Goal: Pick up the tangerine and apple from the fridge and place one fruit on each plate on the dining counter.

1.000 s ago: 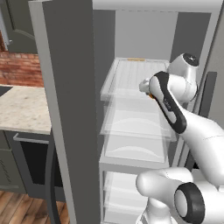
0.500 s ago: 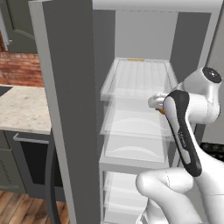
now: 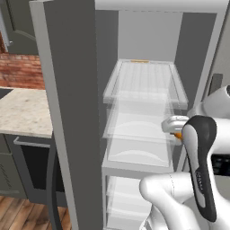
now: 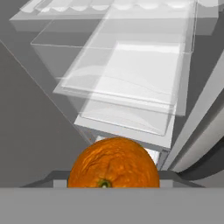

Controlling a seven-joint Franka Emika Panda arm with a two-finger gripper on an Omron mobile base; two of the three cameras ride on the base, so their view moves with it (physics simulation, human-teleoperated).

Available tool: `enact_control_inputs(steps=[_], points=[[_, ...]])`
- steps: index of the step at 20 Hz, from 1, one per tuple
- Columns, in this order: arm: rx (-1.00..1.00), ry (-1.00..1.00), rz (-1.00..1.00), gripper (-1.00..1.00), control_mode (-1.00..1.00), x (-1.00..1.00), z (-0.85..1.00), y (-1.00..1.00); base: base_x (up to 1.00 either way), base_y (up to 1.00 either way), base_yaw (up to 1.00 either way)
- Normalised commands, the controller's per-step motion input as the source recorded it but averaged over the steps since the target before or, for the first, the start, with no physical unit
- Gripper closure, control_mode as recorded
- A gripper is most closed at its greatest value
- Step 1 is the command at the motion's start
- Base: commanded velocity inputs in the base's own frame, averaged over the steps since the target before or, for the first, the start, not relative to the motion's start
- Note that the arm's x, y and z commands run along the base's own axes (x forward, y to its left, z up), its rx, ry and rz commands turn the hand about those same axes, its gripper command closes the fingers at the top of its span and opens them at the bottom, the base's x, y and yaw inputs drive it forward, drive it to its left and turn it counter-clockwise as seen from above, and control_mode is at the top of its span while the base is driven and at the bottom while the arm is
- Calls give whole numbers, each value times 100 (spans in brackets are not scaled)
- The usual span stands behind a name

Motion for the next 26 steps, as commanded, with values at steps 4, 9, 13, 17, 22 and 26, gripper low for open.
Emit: enact_control_inputs(steps=[4,9,13,17,22,26], points=[[-1,3,0,100,-100,-24,0,-2,0,0,0],[0,0,0,100,-100,0,0,0,0,0,0],[0,0,0,100,100,0,0,0,-53,0,-3],[0,0,0,100,100,0,0,0,-100,0,-11],[0,0,0,100,100,0,0,0,-100,-4,-5],[0,0,0,100,100,0,0,0,-100,5,10]])
